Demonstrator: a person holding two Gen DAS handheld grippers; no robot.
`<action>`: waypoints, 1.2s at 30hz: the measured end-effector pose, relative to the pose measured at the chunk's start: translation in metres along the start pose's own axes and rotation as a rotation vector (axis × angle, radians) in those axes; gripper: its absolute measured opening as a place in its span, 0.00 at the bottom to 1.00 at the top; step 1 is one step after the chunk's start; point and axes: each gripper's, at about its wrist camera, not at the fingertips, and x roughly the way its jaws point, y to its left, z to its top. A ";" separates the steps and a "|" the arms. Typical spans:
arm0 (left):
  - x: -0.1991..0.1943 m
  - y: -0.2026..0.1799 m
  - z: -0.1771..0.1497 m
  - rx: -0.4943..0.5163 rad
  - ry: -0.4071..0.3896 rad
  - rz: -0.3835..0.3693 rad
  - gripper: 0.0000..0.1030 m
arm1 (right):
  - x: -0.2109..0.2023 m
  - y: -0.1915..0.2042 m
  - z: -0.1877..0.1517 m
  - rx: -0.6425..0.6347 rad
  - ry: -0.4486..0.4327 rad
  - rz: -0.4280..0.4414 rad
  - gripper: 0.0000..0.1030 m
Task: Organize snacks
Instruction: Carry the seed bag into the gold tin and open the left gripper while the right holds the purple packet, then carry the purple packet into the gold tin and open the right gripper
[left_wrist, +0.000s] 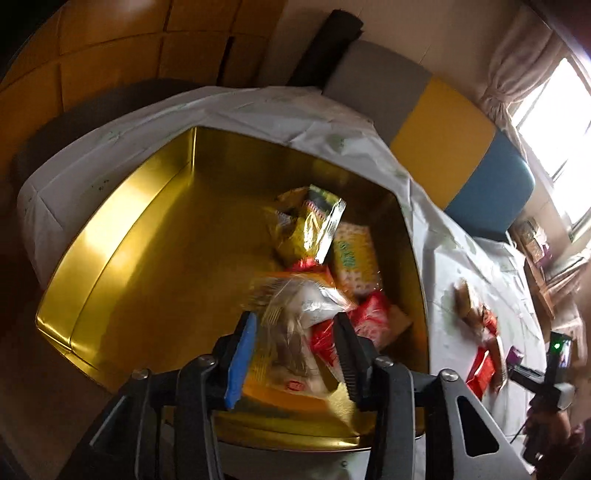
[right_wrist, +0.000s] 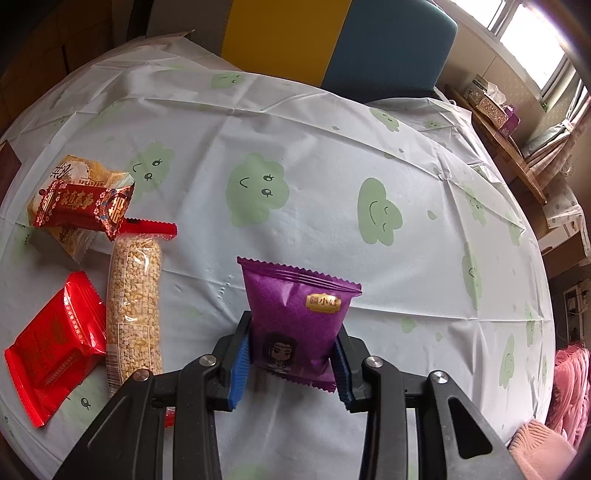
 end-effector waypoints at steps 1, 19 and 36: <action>0.000 -0.001 -0.002 0.013 -0.008 0.016 0.47 | 0.000 0.000 0.000 0.000 0.000 0.000 0.37; -0.026 -0.028 -0.016 0.156 -0.091 0.100 0.49 | 0.000 -0.006 0.003 0.014 0.004 0.007 0.37; -0.036 -0.049 -0.030 0.250 -0.105 0.088 0.50 | 0.000 -0.021 0.008 0.072 0.009 0.050 0.37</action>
